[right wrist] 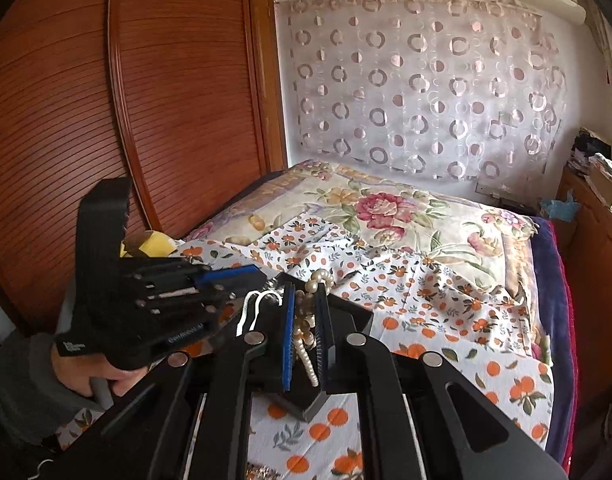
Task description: Organize jewelry
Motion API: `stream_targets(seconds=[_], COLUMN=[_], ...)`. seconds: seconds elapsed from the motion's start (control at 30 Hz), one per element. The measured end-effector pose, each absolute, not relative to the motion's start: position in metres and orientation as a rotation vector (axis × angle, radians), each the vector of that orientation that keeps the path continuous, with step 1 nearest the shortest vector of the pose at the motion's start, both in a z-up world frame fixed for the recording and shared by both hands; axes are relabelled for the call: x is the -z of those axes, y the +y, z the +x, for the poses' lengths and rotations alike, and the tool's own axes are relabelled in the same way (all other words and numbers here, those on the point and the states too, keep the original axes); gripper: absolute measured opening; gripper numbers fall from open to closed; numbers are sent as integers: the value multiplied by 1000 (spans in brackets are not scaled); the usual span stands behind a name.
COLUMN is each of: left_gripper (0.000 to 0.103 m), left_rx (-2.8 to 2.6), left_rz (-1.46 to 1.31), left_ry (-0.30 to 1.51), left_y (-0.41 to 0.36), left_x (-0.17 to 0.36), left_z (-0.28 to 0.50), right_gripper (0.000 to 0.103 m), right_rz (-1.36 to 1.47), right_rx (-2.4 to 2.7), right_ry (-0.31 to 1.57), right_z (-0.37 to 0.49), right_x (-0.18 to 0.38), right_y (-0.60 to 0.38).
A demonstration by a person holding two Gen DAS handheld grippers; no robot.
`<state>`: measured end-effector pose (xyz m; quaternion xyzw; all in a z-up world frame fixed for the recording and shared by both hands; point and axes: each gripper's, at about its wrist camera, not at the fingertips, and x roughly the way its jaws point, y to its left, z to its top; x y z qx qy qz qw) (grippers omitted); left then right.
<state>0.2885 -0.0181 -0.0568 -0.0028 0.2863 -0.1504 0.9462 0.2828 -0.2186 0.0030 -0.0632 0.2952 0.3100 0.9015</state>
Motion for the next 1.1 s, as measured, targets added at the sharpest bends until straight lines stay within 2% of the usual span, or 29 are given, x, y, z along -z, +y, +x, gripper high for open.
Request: stream_targets(seconds=[0.3,0.53,0.73,1.1], left_gripper=[8,24,26,31], left_rx=[329,310,298,262], left_rz=[-19,16,40,35], left_ry=[667,660,653,681], left_y=[-14,-8,1,22], left_x=[74,67,66,80], left_z=[309,296,277,228], right_gripper=[11,11,11,11], right_rz=[-126,-158,-143,-131], right_rx=[-665,-643,-633,-608], right_ry=[651,689,728,716], right_z=[308,319,323,291], right_x=[23,49,65,62], right_y=[-210,-202,-204,-213])
